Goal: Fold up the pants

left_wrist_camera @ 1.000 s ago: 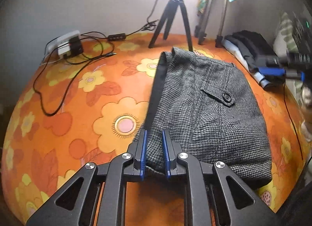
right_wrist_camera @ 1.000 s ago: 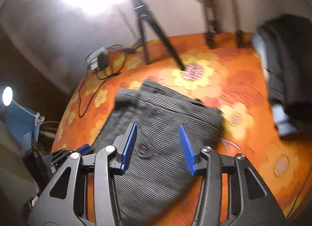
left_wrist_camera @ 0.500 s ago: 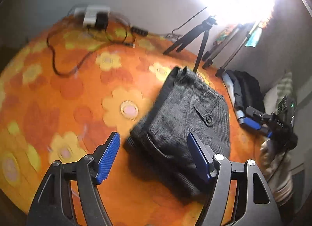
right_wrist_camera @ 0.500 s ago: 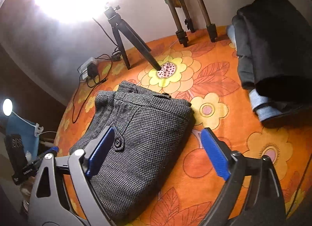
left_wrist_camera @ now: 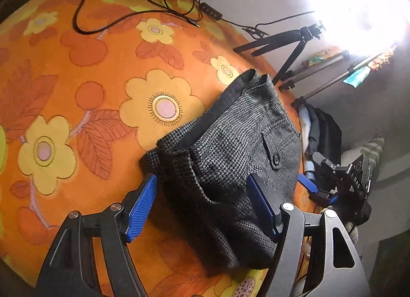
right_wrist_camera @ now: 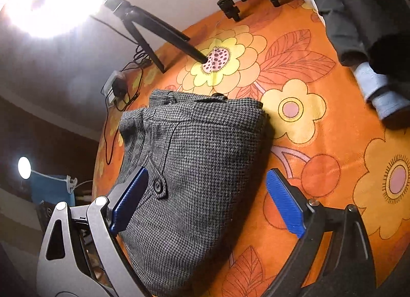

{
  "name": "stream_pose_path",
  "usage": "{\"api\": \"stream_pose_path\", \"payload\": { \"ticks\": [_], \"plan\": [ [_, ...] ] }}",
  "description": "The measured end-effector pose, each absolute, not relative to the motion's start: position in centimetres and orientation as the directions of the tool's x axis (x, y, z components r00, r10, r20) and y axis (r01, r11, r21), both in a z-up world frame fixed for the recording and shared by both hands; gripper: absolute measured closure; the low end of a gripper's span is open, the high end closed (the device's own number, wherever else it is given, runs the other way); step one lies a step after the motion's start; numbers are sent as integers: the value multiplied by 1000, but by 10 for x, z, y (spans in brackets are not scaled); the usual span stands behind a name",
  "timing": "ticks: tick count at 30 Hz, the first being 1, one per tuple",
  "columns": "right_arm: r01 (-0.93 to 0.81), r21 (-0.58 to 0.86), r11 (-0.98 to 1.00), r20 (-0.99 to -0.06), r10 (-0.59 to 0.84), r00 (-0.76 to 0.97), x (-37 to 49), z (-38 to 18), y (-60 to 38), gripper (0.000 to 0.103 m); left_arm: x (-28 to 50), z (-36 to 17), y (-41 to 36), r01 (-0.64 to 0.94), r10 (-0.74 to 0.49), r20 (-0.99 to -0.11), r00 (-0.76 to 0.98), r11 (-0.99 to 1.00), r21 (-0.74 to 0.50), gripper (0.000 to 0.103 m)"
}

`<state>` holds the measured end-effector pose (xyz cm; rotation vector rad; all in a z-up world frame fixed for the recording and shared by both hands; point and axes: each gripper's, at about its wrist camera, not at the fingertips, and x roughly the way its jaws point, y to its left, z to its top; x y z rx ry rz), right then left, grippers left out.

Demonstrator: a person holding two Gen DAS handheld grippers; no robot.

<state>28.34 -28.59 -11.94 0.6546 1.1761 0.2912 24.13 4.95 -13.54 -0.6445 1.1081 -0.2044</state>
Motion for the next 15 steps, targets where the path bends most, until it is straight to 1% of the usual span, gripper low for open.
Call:
{"api": "stream_pose_path", "payload": {
  "ticks": [15],
  "plan": [
    [173,623,763,-754,526,394,301,-140,-296,8,248,-140,40,-168,-408,-770,490,823,-543,31]
  ]
}}
